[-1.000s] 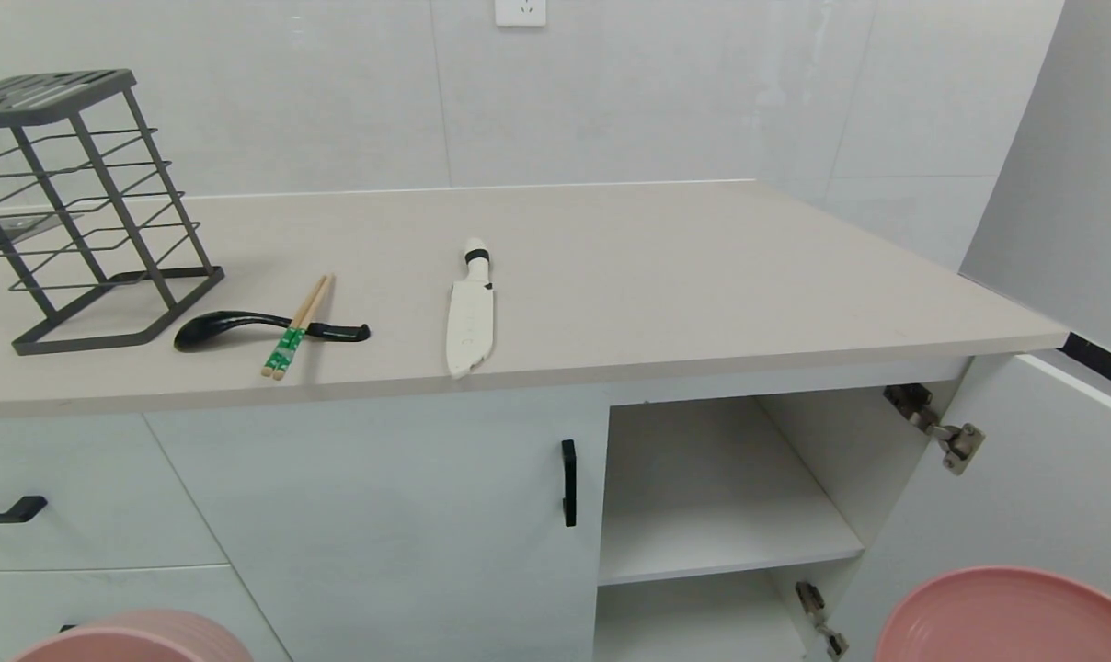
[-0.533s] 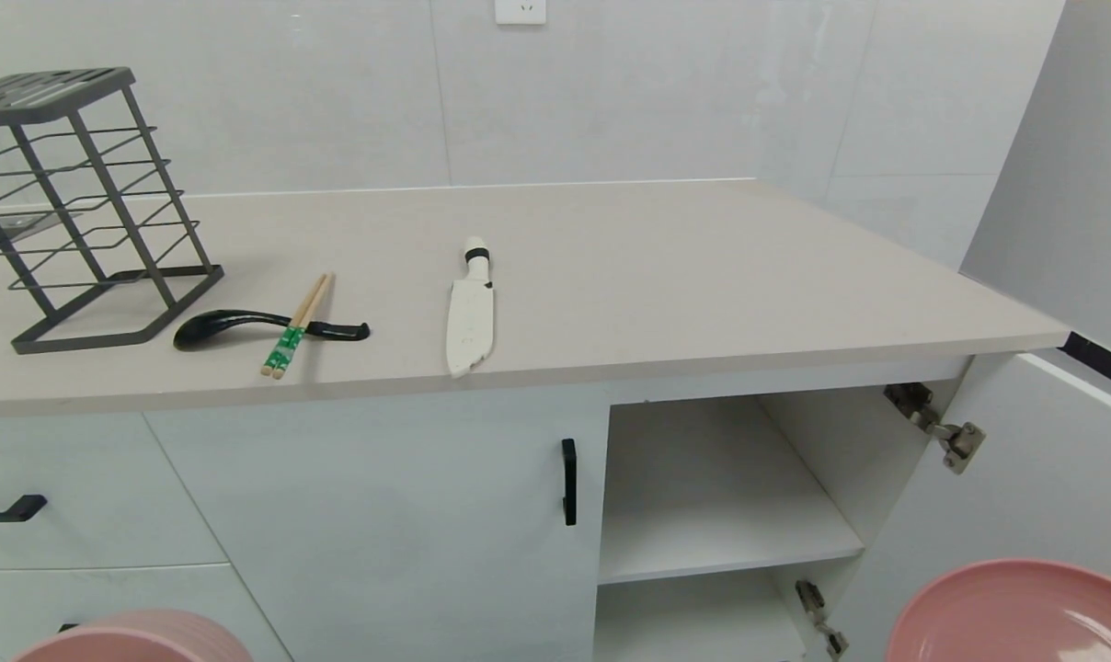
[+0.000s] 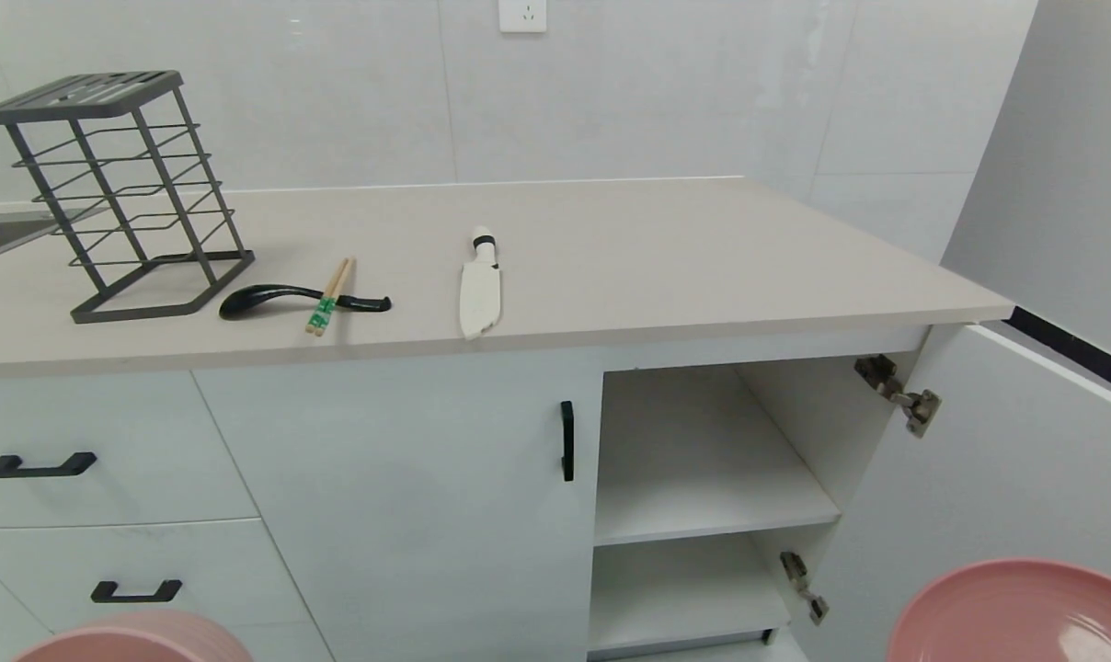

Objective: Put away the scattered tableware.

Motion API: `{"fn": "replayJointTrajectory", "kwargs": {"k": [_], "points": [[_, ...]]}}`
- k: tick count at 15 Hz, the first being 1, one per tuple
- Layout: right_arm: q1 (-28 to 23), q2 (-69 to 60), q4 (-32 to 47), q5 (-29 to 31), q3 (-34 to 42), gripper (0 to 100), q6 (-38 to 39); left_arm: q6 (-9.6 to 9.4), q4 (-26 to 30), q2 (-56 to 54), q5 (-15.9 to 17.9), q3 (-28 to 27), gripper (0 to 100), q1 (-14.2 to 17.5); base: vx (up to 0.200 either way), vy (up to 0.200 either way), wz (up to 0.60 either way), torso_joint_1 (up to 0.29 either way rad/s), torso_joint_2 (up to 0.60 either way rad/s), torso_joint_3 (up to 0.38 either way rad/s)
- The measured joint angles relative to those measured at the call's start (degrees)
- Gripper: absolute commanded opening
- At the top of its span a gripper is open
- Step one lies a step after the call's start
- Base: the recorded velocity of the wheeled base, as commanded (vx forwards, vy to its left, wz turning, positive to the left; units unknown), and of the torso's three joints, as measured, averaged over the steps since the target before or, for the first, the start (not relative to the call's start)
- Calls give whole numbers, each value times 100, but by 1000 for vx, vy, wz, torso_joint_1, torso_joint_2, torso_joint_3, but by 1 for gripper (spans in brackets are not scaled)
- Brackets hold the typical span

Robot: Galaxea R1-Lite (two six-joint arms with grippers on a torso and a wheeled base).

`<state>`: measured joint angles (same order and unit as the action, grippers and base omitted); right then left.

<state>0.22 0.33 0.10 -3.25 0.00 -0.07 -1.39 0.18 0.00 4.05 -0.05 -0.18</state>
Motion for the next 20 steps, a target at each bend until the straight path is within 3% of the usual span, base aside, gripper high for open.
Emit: {"fn": "replayJointTrajectory", "kwargs": {"k": [8, 20], "points": [[2, -2, 1, 4, 0, 0, 0, -2, 4, 0, 0, 0, 0, 0, 0, 0, 0, -90, 243, 145], [184, 204, 0, -9, 0, 0, 5, -24, 0, 0, -99, 0, 0, 0, 0, 0, 0, -7, 31, 22]]}}
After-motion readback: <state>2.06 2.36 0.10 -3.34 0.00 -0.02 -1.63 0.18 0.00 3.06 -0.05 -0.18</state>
